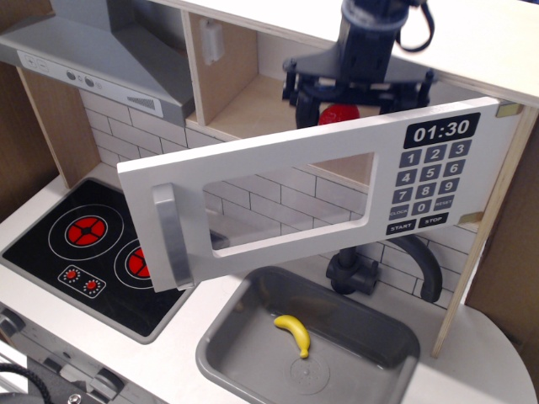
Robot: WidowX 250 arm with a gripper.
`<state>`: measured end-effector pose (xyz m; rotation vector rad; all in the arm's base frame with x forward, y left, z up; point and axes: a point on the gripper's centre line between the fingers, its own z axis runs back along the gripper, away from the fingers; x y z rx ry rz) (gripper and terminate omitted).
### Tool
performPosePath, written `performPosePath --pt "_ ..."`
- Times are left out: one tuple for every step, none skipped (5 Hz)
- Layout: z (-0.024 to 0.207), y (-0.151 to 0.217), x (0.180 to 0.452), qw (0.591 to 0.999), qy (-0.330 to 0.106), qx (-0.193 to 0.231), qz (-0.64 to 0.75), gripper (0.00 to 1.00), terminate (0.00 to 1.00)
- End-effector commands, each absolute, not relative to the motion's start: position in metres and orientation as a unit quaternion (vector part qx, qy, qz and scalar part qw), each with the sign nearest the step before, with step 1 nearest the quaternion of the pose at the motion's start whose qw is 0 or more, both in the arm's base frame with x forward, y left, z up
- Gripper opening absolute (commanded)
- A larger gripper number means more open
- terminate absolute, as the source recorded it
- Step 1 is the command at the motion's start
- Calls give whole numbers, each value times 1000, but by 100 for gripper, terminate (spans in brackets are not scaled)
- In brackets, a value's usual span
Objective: Close microwave
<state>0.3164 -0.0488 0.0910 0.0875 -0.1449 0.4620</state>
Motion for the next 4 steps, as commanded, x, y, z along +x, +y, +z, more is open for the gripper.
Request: performPosePath --pt "146 -42 317 986 -91 19 139 100 0" --pt "170 -41 309 991 -99 -10 85 100 0" --pt "182 -41 295 996 -78 -31 23 100 0" --pt "176 -41 280 998 -53 -40 -21 100 0"
